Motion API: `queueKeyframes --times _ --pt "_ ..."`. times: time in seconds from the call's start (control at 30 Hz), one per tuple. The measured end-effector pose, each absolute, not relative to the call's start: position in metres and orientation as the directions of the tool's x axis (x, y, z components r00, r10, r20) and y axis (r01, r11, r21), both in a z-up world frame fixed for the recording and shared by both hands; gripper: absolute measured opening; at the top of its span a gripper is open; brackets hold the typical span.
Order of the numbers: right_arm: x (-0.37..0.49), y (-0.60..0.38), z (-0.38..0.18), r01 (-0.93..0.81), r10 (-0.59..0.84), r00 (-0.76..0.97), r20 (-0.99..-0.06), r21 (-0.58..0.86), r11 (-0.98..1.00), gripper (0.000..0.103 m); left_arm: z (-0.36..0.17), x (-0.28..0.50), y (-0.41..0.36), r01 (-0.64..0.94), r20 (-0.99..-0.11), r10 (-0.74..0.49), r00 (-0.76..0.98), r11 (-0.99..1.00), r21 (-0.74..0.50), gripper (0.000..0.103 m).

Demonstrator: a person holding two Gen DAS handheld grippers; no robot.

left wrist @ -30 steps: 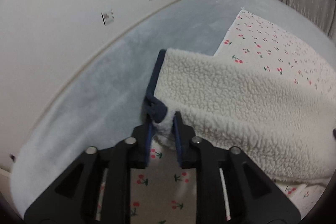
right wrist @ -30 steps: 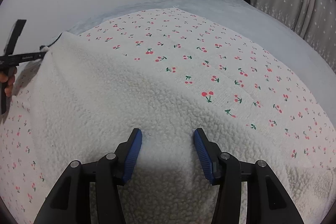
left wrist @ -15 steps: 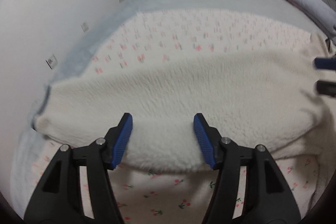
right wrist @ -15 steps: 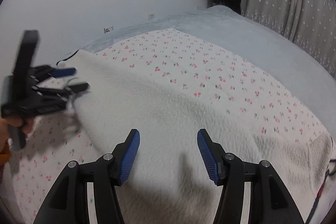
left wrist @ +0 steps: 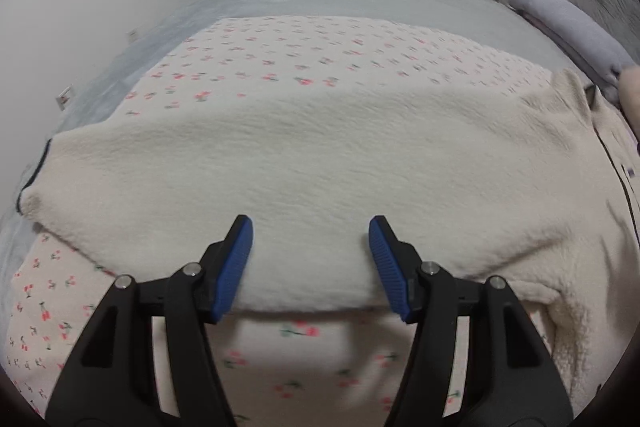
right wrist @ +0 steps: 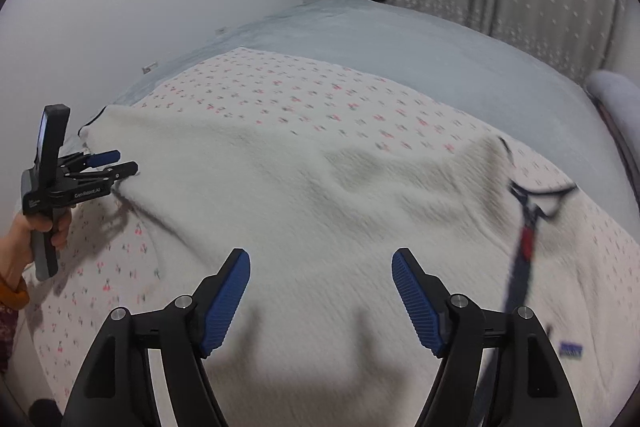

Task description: Fold large clothes

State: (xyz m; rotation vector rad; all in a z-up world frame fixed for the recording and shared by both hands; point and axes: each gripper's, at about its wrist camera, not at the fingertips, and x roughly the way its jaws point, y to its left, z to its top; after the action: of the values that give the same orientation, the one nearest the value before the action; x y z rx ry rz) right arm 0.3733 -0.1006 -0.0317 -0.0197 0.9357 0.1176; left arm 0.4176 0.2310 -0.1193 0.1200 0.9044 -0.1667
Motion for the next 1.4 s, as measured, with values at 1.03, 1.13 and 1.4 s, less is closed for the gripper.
queueKeyframes --times 1.03,1.13,1.4 --pt "0.021 -0.439 0.027 0.605 -0.406 0.493 -0.769 -0.032 0.795 0.085 -0.024 0.264 0.034 0.349 -0.81 -0.287 0.512 0.931 -0.109 0.092" --pt "-0.001 -0.464 0.038 0.648 -0.453 0.492 -0.743 -0.034 0.761 0.085 -0.026 0.255 0.011 0.381 -0.821 -0.284 0.495 0.92 -0.089 0.092" --pt "-0.04 -0.542 0.072 0.777 -0.579 0.475 -0.663 0.008 0.629 0.085 -0.051 0.232 -0.051 0.465 -0.857 -0.287 0.427 0.883 -0.064 0.092"
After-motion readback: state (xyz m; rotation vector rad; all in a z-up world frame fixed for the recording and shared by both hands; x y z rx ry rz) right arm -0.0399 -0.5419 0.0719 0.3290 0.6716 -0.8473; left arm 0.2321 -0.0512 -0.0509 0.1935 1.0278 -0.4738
